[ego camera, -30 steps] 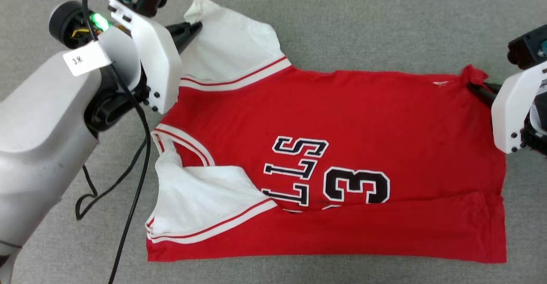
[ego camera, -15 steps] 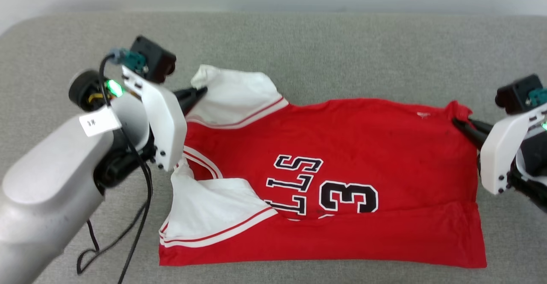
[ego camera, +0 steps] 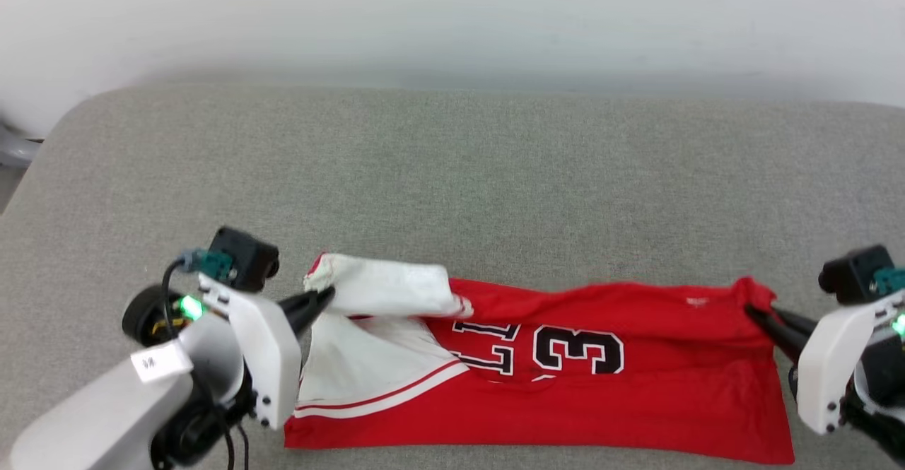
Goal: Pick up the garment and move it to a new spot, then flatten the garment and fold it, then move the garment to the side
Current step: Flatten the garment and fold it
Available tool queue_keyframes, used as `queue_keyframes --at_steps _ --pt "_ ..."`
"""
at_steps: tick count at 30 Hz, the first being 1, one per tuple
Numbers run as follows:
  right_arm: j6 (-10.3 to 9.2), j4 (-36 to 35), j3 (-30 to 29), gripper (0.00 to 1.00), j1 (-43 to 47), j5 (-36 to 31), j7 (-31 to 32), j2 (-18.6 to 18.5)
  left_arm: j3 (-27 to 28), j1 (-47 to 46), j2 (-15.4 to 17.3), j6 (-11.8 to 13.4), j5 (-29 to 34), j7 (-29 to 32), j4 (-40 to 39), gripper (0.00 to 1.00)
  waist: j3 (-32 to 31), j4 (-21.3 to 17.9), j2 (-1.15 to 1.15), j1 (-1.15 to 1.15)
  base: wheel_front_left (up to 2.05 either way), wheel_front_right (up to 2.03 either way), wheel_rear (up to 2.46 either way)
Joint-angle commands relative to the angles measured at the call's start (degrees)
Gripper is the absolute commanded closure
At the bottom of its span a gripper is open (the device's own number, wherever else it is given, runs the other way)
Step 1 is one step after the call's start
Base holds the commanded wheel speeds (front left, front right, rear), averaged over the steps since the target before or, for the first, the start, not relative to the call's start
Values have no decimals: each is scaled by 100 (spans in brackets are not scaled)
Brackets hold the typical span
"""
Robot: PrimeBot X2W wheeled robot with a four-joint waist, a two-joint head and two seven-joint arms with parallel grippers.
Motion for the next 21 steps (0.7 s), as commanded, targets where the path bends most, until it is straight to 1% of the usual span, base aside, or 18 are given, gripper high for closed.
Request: queue_keyframes --at_steps 1,4,9,13,16,21 --pt "-5 -70 -40 100 175 -38 -5 -15 -11 141 40 68 -25 -64 -42 100 -26 4 0 1 0 0 0" --pt "-5 -213 -197 100 490 -49 34 21 -66 475 49 181 -114 -171 -125 100 -51 5 0 1 0 0 0" --pt "-5 -329 -467 100 971 -90 135 140 -110 897 14 268 -281 -349 -69 100 -31 -5 0 1 0 0 0" --pt "-5 -273 -630 100 1226 -161 211 246 -158 1091 -33 262 -367 -418 135 100 41 -18 0 1 0 0 0" --pt "-5 -154 -688 100 1357 -203 226 359 -178 1182 -110 209 -441 -449 334 100 98 -14 0 1 0 0 0" --pt "-5 -66 -675 100 1495 -230 138 513 -212 1206 -241 159 -446 -517 626 100 142 8 0 1 0 0 0"
